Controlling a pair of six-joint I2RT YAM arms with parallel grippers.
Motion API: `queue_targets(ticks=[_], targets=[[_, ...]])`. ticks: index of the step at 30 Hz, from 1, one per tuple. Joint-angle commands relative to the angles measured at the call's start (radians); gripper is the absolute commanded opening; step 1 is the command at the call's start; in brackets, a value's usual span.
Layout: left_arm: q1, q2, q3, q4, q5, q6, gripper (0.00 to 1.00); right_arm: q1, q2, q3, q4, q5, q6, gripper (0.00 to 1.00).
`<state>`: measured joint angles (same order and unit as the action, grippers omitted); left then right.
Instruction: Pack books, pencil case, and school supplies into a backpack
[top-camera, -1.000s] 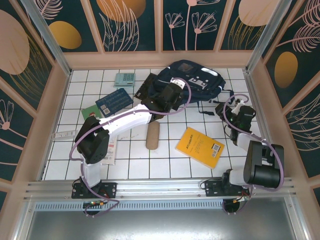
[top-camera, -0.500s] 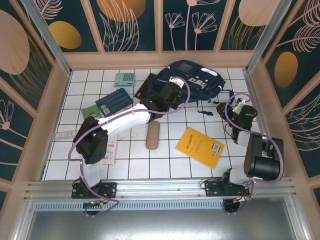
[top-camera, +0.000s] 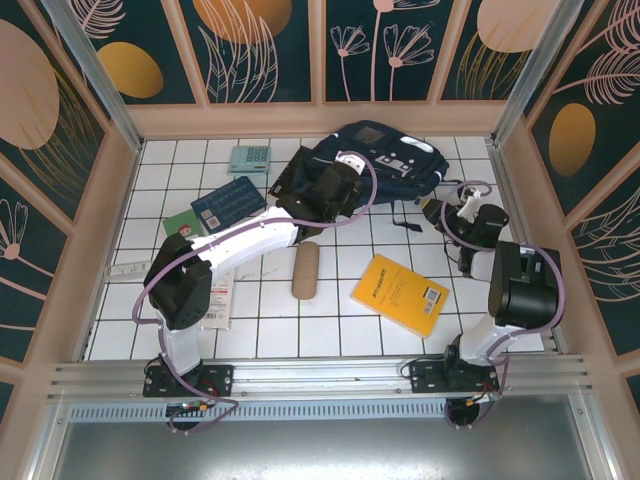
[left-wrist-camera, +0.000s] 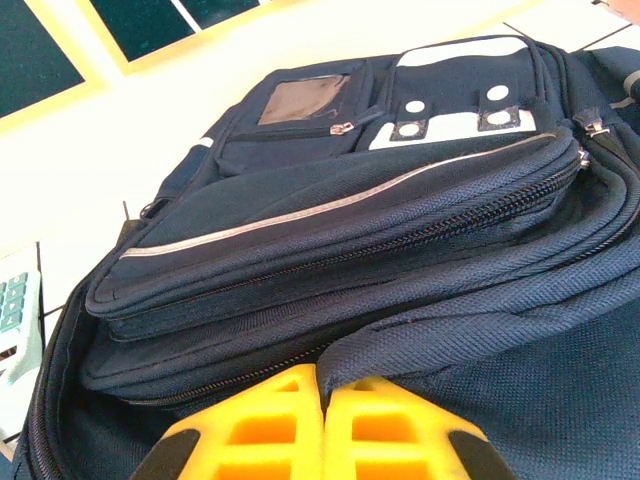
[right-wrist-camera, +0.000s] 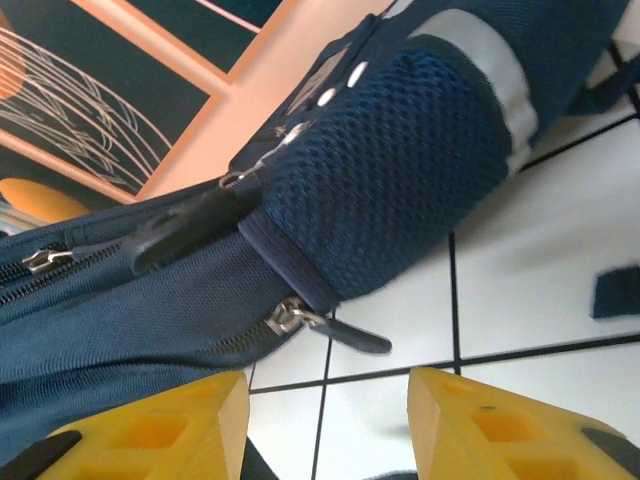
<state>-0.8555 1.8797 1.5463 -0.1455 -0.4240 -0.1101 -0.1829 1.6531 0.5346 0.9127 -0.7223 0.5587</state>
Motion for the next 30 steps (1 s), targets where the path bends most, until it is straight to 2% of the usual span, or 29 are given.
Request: queue_targets(ticks=[1,17,22,26,30], targets=[[0.011,-0.074,0.027,0.027,-0.046,-0.039,0.00,0.011,0.037,0.049,0.078,-0.058,-0.030,0.47],[0.013,-0.065,0.052,0.010,-0.039,-0.041,0.00,0.051,0.169,0.113,0.099,-0.128,-0.045,0.54],[0.012,-0.060,0.056,0.007,-0.036,-0.043,0.00,0.057,0.145,0.088,0.161,-0.158,-0.007,0.54],[0.013,-0.053,0.059,0.007,-0.029,-0.045,0.00,0.060,0.121,0.096,0.218,-0.234,0.056,0.50],[0.013,-0.049,0.062,0.004,-0.029,-0.045,0.00,0.074,0.066,0.095,0.211,-0.254,0.066,0.50]])
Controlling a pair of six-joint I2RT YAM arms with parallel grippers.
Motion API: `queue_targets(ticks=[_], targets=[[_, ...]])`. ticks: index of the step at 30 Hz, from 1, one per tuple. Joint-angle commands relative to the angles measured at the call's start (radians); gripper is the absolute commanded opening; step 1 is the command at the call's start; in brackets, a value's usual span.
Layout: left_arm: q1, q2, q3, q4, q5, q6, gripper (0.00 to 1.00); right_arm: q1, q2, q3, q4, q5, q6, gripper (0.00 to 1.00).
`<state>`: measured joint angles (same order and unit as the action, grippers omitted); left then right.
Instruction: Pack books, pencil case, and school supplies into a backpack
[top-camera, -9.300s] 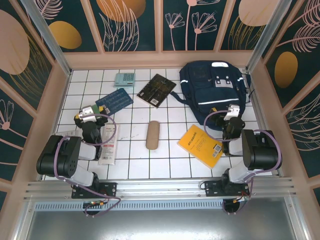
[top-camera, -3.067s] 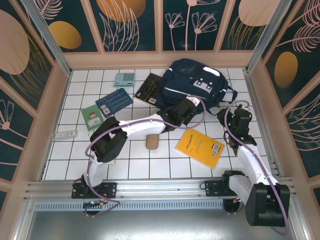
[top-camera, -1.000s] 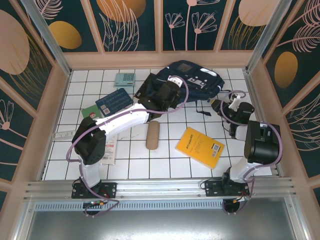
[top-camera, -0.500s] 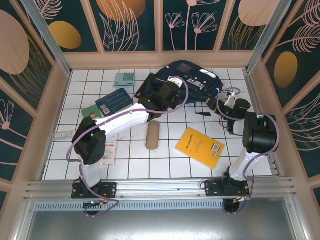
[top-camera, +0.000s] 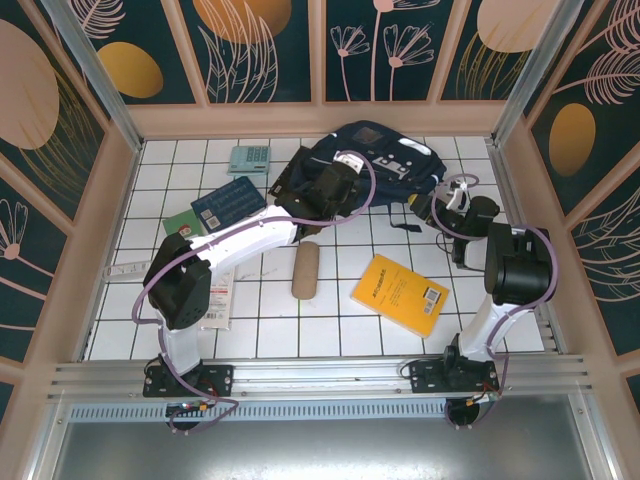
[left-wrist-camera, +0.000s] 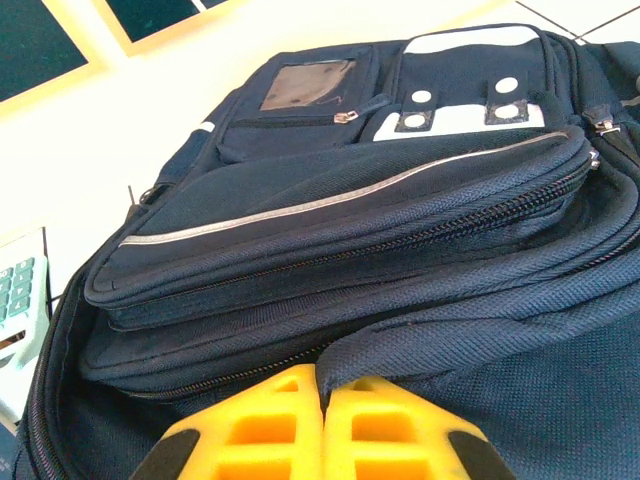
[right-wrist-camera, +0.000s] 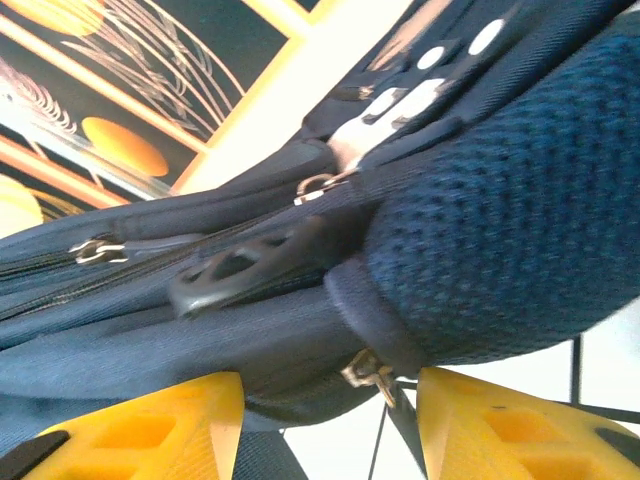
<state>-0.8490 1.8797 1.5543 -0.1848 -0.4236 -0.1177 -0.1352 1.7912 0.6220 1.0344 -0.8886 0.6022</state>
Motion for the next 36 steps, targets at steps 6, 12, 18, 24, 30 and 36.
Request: queue_targets(ticks=[6,12,18,24,30,36], targets=[[0.006,-0.048,0.054,0.042,-0.029,-0.037,0.00,0.028,-0.160,-0.005,0.034,-0.082,-0.005,0.51],[0.007,-0.050,0.053,0.041,-0.026,-0.039,0.00,0.027,-0.219,-0.002,-0.073,-0.035,-0.076,0.52],[0.007,-0.060,0.054,0.040,-0.045,-0.015,0.00,0.030,-0.278,-0.043,-0.156,0.084,-0.194,0.52],[0.034,-0.078,0.068,0.036,-0.059,0.001,0.00,0.053,-0.280,-0.119,-0.067,0.174,-0.262,0.53],[0.055,-0.096,0.067,0.038,-0.047,-0.013,0.00,0.057,-0.233,-0.167,0.054,0.205,-0.249,0.48],[0.057,-0.095,0.074,0.030,-0.048,-0.011,0.00,0.060,-0.140,-0.090,-0.063,0.183,-0.231,0.43]])
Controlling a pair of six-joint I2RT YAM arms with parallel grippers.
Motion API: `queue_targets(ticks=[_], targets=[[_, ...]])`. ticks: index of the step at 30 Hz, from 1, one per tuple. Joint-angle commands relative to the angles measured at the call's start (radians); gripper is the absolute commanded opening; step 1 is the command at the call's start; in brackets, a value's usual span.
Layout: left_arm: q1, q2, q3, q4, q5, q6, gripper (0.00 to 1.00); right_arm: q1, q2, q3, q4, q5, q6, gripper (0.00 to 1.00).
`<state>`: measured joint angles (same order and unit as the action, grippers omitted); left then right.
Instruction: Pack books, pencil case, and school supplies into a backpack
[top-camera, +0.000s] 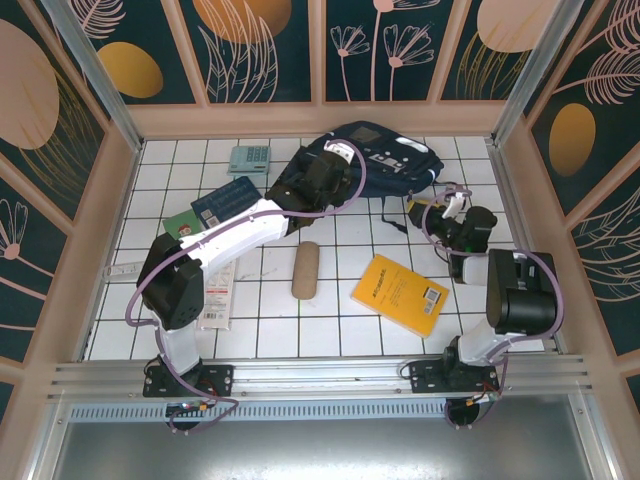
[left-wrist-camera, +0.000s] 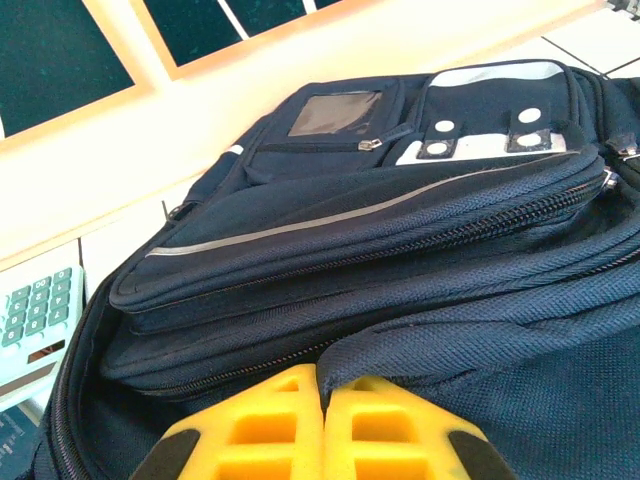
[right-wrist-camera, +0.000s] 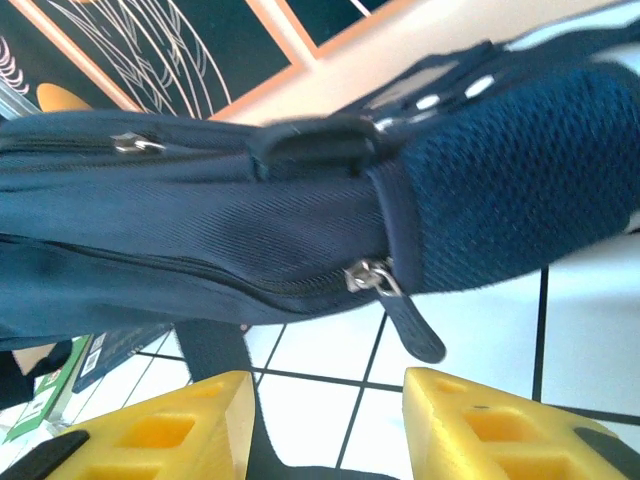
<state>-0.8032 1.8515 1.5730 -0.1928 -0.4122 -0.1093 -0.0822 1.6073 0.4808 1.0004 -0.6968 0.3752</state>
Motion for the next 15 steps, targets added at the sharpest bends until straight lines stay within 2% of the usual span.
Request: queue_targets(ticks=[1,4,10,15], targets=[[0.010,-0.068,0.056,0.041,-0.056,-0.020,0.00,0.011,0.059,0.054,-0.024,-0.017,-0.004,0.43],[0.012,-0.064,0.061,0.038,-0.054,-0.021,0.00,0.025,0.075,0.039,0.022,0.014,-0.008,0.43],[0.010,-0.057,0.067,0.034,-0.047,-0.021,0.00,0.054,0.112,0.105,-0.036,0.036,-0.051,0.42],[0.010,-0.052,0.076,0.026,-0.042,-0.023,0.00,0.056,0.139,0.126,-0.012,0.052,-0.042,0.41]])
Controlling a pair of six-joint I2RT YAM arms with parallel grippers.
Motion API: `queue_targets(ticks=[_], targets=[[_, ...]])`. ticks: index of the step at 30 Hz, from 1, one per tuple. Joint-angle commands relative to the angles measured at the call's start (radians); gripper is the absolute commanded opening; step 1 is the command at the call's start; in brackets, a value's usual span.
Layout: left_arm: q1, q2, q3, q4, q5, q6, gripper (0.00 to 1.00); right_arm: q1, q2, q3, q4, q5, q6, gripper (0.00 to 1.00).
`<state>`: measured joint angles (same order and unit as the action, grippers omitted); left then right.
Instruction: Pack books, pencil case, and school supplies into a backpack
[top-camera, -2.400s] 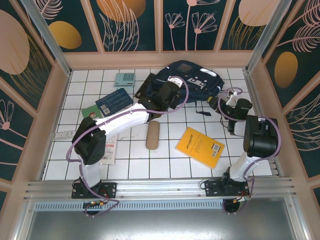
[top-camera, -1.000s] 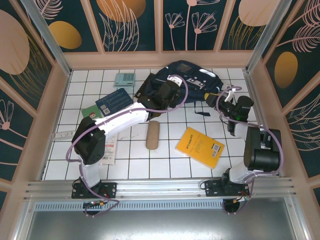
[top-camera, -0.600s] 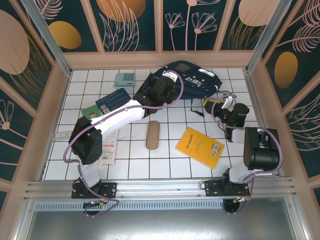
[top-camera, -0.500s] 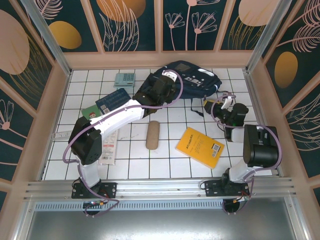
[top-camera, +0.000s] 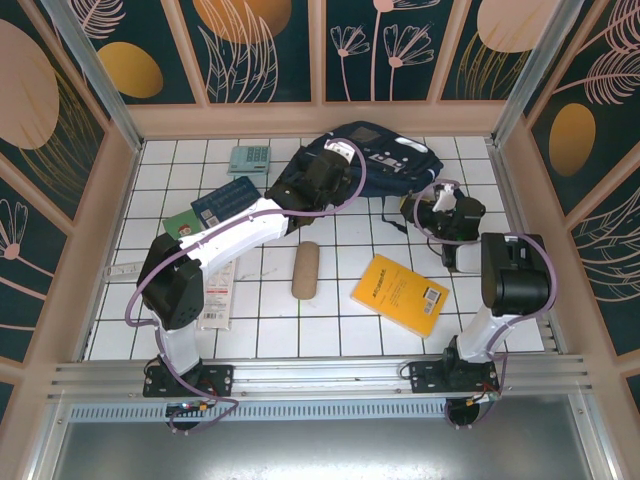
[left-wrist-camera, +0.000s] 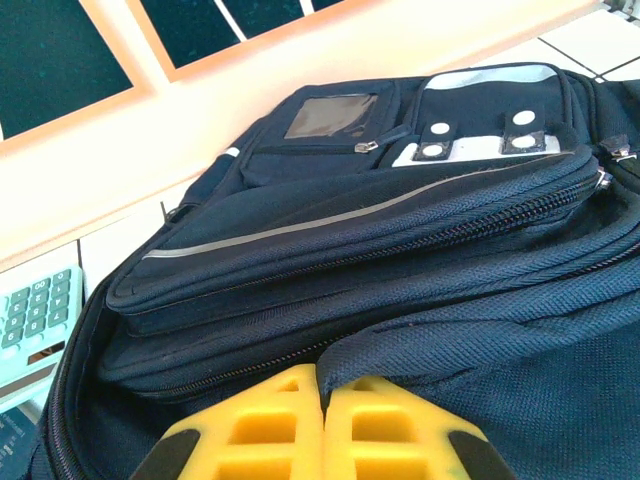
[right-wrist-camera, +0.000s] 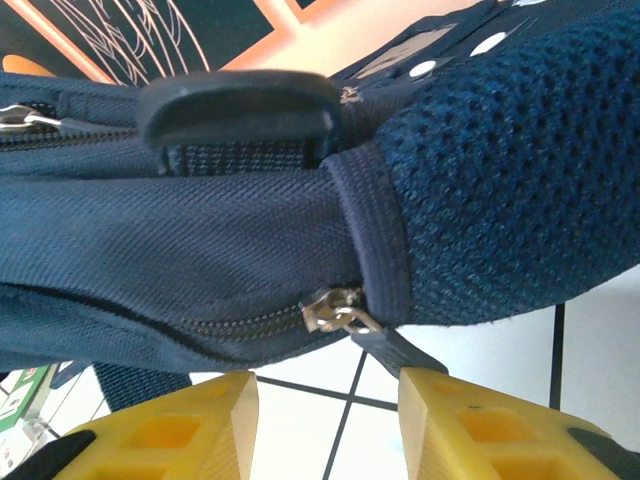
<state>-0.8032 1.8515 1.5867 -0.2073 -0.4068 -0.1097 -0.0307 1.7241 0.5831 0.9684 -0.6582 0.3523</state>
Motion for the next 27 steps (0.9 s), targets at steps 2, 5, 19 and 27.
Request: queue_targets(ticks=[2,5,19,27], targets=[[0.011,-0.051,0.061,0.040,-0.043,-0.025,0.00,0.006,0.033,0.034,0.022,0.009,-0.018,0.38],[0.011,-0.051,0.062,0.039,-0.040,-0.026,0.00,0.006,0.047,0.075,-0.024,-0.030,-0.030,0.12],[0.011,-0.009,0.070,0.039,0.012,-0.067,0.00,0.074,-0.190,-0.020,-0.139,-0.016,-0.096,0.00],[0.011,-0.003,0.074,0.035,0.022,-0.079,0.00,0.148,-0.332,0.001,-0.270,0.037,-0.133,0.00]])
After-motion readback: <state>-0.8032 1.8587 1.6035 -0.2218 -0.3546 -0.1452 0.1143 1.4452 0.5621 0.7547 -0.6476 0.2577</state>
